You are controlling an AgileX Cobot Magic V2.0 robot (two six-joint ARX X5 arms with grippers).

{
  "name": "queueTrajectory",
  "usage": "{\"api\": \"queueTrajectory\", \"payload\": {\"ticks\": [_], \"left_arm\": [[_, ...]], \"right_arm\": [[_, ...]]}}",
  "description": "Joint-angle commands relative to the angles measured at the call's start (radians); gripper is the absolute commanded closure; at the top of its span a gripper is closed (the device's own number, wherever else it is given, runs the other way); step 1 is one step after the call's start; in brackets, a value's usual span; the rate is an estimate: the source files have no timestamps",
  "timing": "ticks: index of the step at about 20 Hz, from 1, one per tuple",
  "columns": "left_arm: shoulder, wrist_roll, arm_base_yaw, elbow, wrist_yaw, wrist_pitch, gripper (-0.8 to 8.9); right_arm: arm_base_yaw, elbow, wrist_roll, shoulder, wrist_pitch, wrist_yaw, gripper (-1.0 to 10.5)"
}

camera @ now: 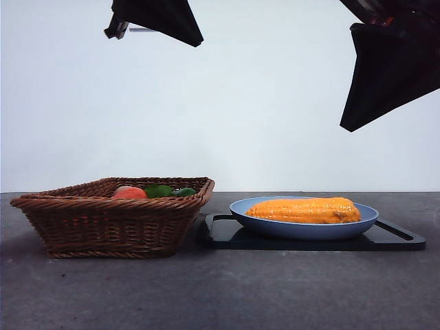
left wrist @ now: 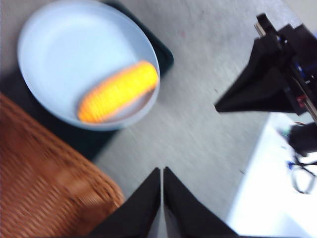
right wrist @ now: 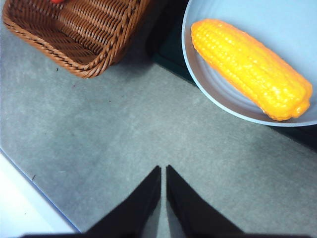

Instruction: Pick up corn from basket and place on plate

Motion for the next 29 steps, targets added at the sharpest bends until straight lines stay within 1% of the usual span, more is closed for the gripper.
{"api": "queueTrajectory", "payload": {"ticks": [1,2,3,4,7,9,11,15,17,20,22,26,29], "left_arm": [[0.0,0.035,0.016,0.027,-0.005,0.027,8.06],[-0.003,0.028,0.026,0.027,-0.005,0.024,8.06],[-0.016,0.093,0.037,0.025,-0.016,0.027,8.06],[-0.036,0.133,0.051,0.019,-0.016,0.054,8.06],[-0.144,0.135,0.14,-0.036,-0.016,0.234,8.06],[-0.24,0.134,0.215,-0.121,-0.016,0.37,8.06],[-0.348,0.117,0.298,-0.242,-0.016,0.498,8.06],[-0.596,0.058,0.466,-0.566,-0.018,0.737,8.06],[-0.718,0.032,0.53,-0.728,-0.066,0.821,8.06],[-0.888,0.022,0.573,-0.938,-0.22,0.869,8.06],[-0.987,0.022,0.582,-1.047,-0.282,0.877,8.06],[-1.186,0.018,0.588,-1.243,-0.314,0.888,8.06],[-1.304,0.017,0.588,-1.358,-0.316,0.886,8.06]], "right_arm": [[0.004,0.009,0.007,0.008,0.01,0.0,9.4],[0.004,0.009,0.007,0.008,0.01,0.0,9.4],[0.004,0.009,0.007,0.008,0.01,0.0,9.4],[0.004,0.009,0.006,0.008,0.01,0.0,9.4],[0.004,0.009,0.007,0.008,0.01,0.0,9.4],[0.004,0.009,0.006,0.008,0.01,0.0,9.4],[0.004,0.009,0.006,0.008,0.01,0.0,9.4],[0.004,0.009,0.006,0.008,0.01,0.0,9.4],[0.004,0.009,0.007,0.008,0.01,0.0,9.4],[0.004,0.009,0.007,0.008,0.01,0.0,9.4],[0.004,0.009,0.007,0.008,0.01,0.0,9.4],[0.004,0.009,0.006,0.008,0.01,0.0,9.4],[0.004,0.009,0.007,0.008,0.01,0.0,9.4]]}}
